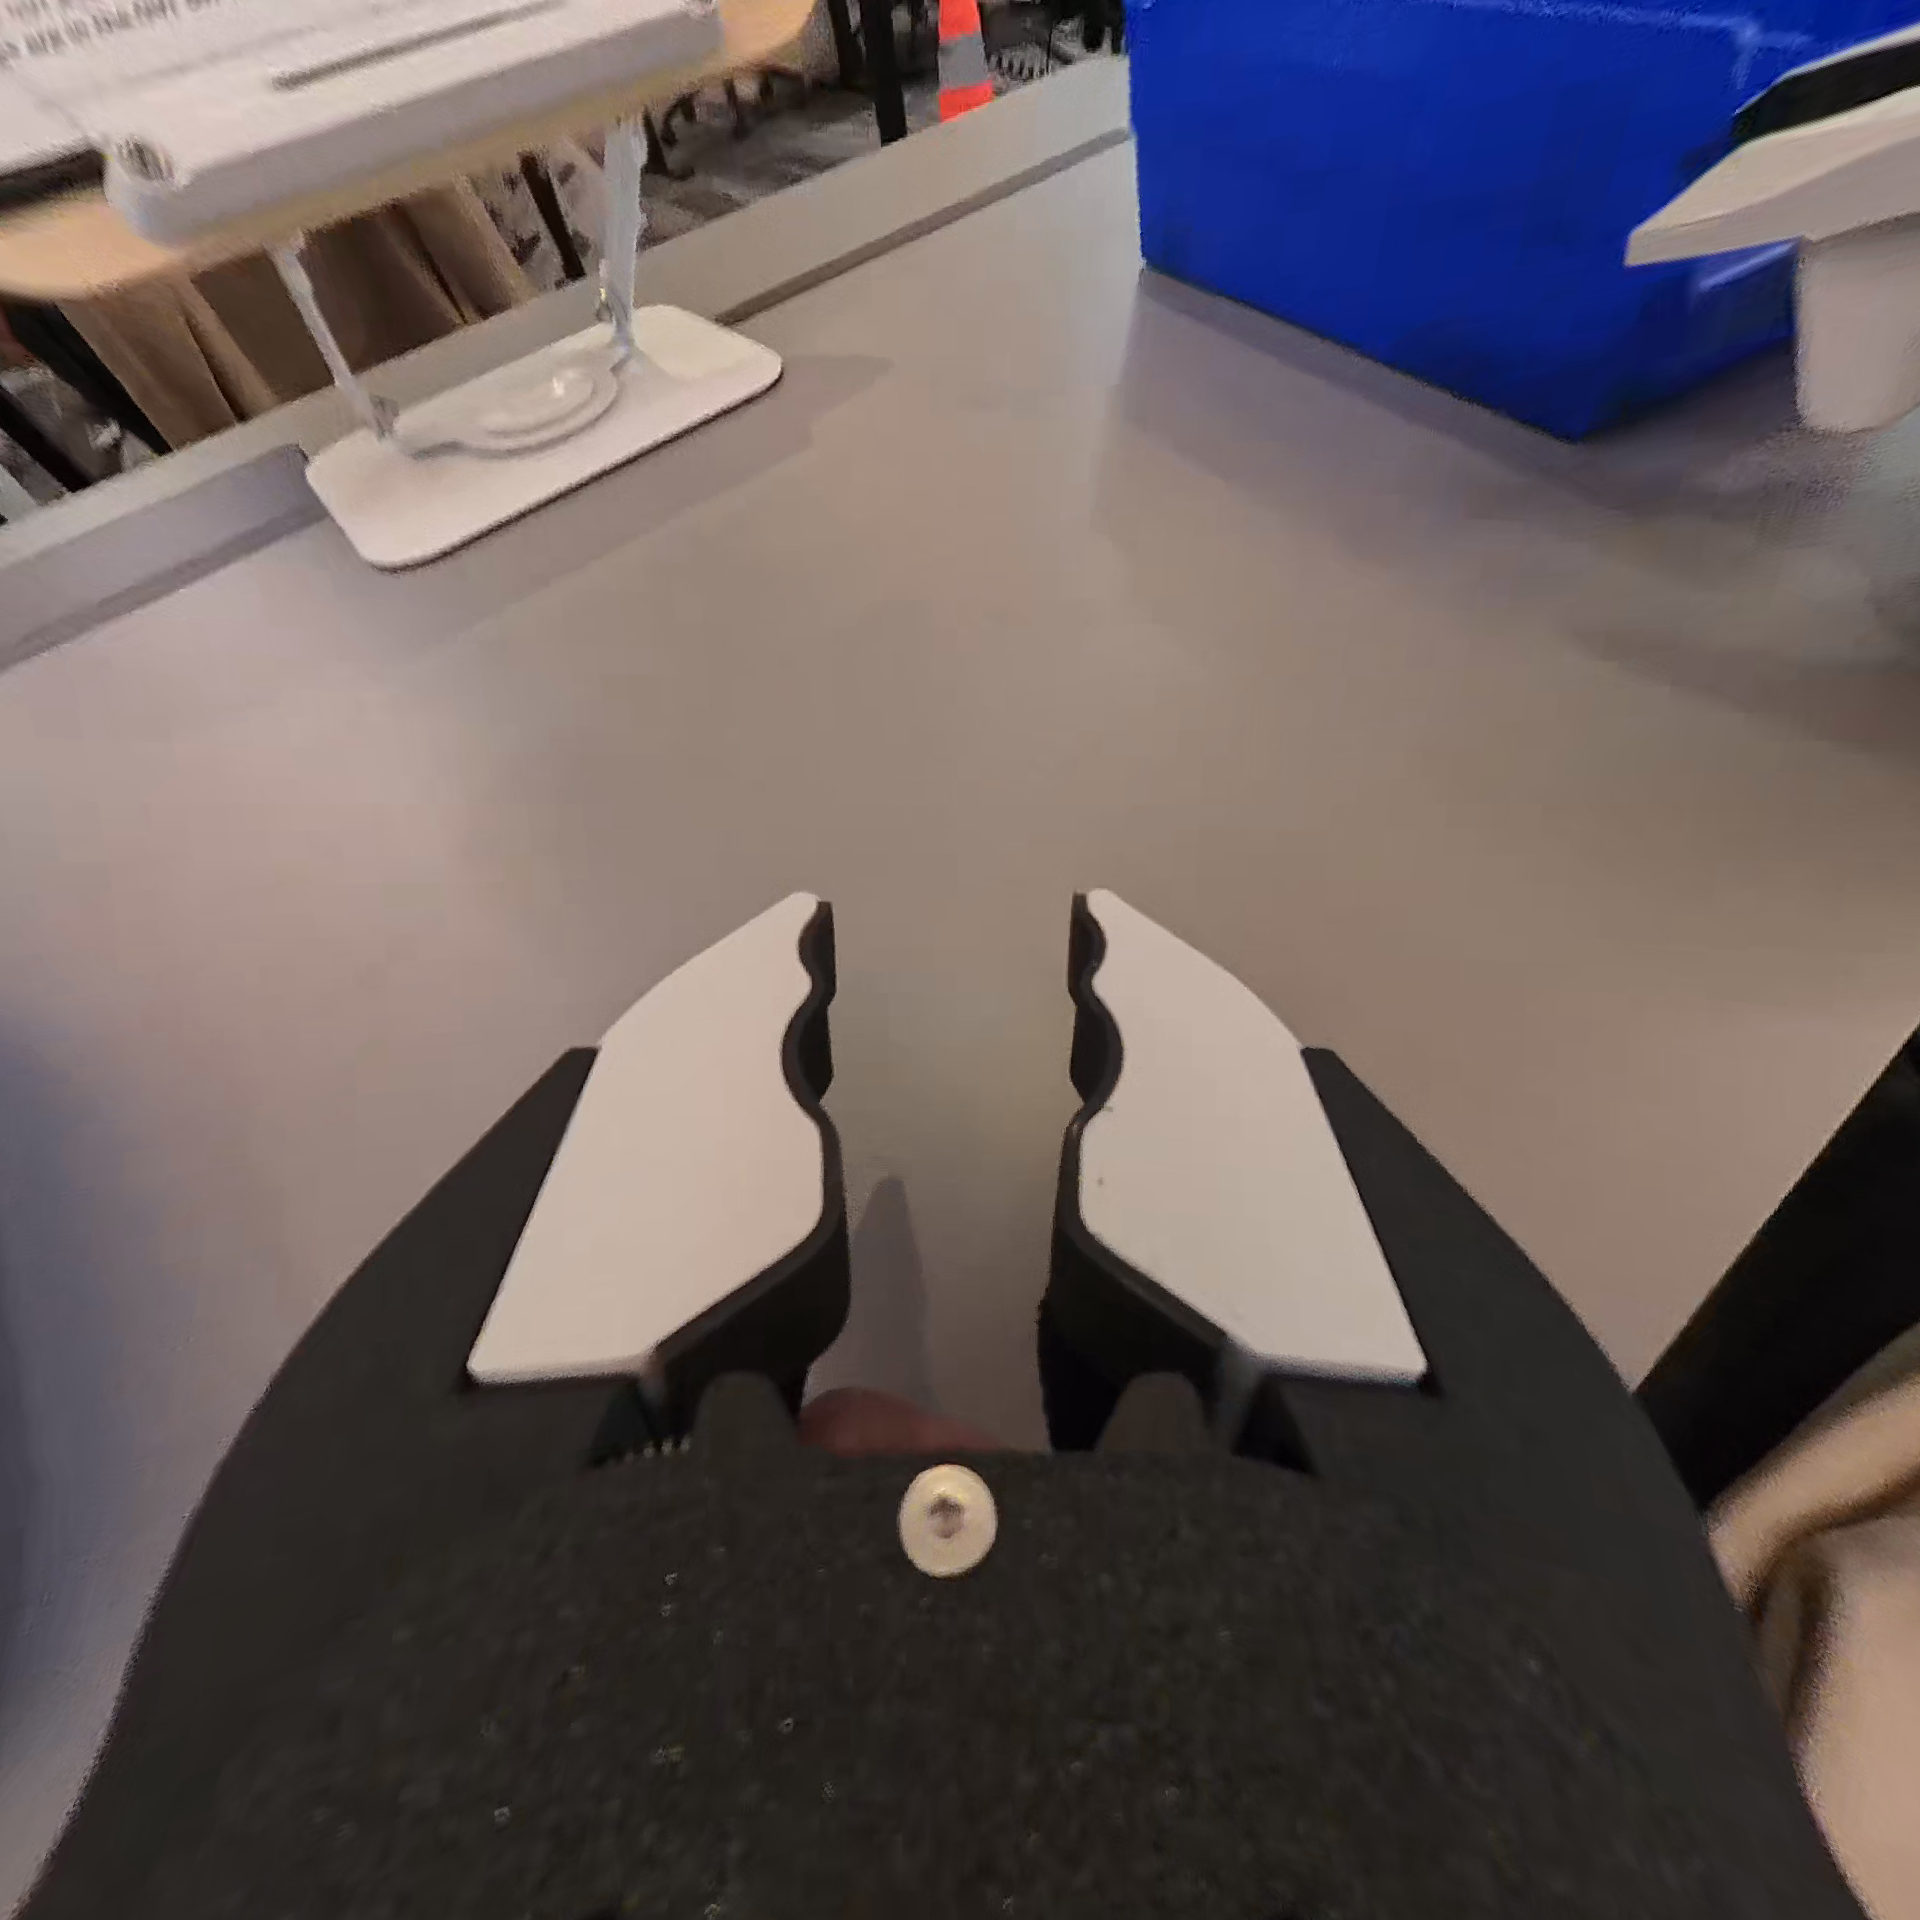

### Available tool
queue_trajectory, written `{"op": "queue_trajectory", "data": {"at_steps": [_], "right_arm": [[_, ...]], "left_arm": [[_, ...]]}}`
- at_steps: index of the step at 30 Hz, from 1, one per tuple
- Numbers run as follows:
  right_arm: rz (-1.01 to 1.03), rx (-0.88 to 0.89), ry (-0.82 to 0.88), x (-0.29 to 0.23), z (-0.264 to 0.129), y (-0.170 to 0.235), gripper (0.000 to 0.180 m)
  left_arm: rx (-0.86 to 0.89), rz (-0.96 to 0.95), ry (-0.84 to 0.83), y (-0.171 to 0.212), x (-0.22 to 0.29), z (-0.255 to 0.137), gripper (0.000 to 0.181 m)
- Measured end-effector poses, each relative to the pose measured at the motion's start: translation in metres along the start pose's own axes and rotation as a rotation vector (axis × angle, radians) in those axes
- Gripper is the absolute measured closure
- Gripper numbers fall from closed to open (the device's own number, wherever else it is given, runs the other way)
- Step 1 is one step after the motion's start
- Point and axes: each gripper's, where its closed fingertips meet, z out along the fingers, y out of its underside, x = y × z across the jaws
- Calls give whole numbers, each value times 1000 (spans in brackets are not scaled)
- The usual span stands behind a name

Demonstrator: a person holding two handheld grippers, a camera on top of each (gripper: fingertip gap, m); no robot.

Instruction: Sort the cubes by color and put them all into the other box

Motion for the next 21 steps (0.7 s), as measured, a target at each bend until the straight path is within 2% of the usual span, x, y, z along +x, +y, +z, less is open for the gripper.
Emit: {"op": "queue_trajectory", "data": {"at_steps": [2, 6, 9, 13, 16, 19, 21], "right_arm": [[27, 39, -80, -11, -1, -8, 112], [-79, 127, 1, 3, -27, -32, 114], [-154, 200, 170, 39, -56, -51, 120], [-259, 158, 535, 122, -86, -55, 119], [-234, 87, 681, 166, -95, -31, 119], [-212, -34, 692, 185, -85, 2, 114], [-132, -23, 667, 189, -82, 8, 117]], "left_arm": [[15, 32, 10, -12, 10, 6, 138], [45, 26, 139, -56, 55, 28, 136], [65, 26, 261, -97, 103, 55, 132], [22, 4, 363, -129, 167, 112, 129], [-15, -60, 285, -138, 187, 157, 123], [-42, -124, 187, -137, 194, 187, 118], [-41, -213, 122, -138, 189, 200, 123]]}}
